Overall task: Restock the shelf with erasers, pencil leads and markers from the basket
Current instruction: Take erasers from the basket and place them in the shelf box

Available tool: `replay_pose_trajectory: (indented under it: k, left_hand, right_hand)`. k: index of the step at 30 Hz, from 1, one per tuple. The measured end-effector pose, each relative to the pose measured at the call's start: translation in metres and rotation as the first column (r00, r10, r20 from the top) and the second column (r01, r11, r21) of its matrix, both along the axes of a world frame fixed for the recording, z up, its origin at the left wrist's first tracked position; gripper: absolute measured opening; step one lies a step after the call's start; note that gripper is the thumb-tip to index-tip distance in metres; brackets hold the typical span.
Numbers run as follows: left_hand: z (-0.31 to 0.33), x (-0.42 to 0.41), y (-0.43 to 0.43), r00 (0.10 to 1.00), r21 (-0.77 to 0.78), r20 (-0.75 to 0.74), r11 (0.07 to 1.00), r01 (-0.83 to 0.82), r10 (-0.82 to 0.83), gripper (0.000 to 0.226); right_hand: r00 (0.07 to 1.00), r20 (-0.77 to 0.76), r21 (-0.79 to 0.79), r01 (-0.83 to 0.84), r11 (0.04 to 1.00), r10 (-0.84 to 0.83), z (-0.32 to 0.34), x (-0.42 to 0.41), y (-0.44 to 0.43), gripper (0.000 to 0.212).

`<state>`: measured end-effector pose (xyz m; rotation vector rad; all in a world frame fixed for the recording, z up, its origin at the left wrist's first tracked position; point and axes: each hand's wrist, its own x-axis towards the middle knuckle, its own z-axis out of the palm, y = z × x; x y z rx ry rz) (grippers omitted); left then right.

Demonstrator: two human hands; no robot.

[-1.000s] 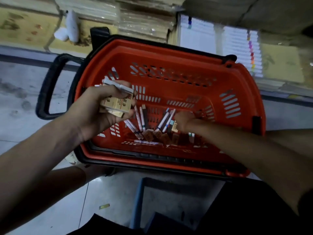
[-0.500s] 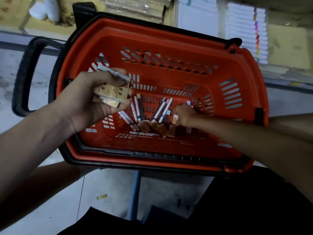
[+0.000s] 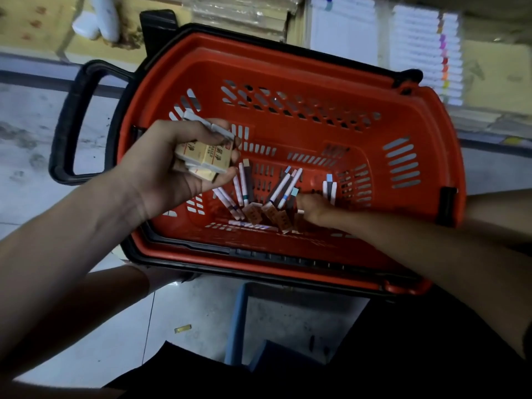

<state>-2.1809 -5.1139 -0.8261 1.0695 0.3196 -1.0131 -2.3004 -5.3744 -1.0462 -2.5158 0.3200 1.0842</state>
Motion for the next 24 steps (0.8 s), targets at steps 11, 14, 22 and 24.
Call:
replay_pose_trajectory:
  k: [11,14,22,24]
  left_hand:
    - [0.004,-0.004,-0.006,1.000,0.006,-0.011,1.000,-0.002,0.002,0.023]
    - [0.015,-0.005,-0.014,1.000,-0.008,-0.007,1.000,0.009,-0.009,0.027]
    - [0.059,-0.005,-0.029,0.999,-0.136,-0.047,0.990,-0.031,0.025,0.026]
    - [0.073,-0.005,-0.035,0.999,-0.173,-0.029,0.984,-0.041,0.037,0.028]
  right_hand:
    - [0.998,0.065,-0.024,0.022,0.999,-0.020,0.059,0.022,0.005,0.023]
    - [0.972,0.218,0.064,0.075,0.995,-0.088,0.122,0.046,0.000,0.037]
    - [0.846,0.286,0.541,0.245,0.805,-0.450,0.339,0.066,0.010,0.042]
    - [0.830,0.245,0.633,0.254,0.731,-0.501,0.371,0.066,0.013,0.038]
